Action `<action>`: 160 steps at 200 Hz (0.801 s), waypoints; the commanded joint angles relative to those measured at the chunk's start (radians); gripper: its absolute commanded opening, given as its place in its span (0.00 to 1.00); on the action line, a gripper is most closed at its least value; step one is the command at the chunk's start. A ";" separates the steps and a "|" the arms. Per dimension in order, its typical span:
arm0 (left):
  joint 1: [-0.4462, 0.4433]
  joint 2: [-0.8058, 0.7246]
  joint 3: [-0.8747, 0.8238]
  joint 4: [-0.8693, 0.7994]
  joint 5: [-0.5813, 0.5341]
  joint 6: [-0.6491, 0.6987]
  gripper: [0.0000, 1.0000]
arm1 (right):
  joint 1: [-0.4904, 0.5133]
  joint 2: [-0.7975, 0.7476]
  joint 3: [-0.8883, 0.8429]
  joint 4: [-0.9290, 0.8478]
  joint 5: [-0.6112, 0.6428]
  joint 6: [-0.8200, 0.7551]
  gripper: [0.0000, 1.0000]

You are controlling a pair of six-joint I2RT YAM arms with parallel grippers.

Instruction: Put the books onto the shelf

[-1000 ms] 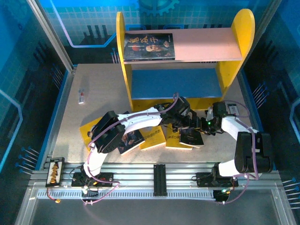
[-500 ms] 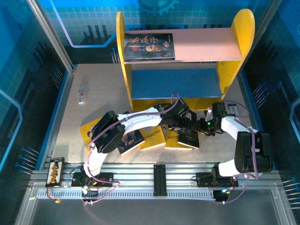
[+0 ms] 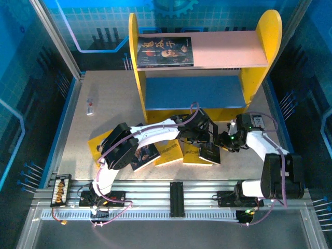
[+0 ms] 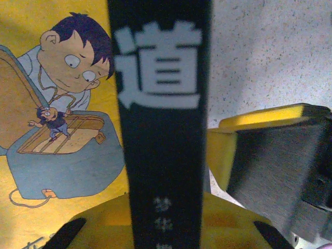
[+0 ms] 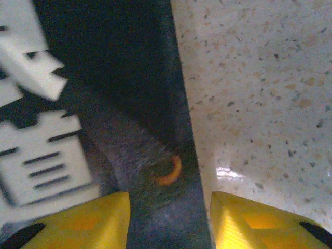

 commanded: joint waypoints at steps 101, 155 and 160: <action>-0.028 -0.340 0.390 -0.379 0.162 0.416 0.00 | -0.183 -0.473 0.238 -0.258 -0.070 0.031 0.62; 0.006 -0.338 0.818 -0.526 -0.057 0.518 0.00 | -0.196 -0.508 0.382 -0.209 -0.227 0.107 0.67; 0.021 -0.342 0.828 -0.503 -0.065 0.512 0.00 | -0.191 -0.511 0.391 -0.185 -0.246 0.132 0.67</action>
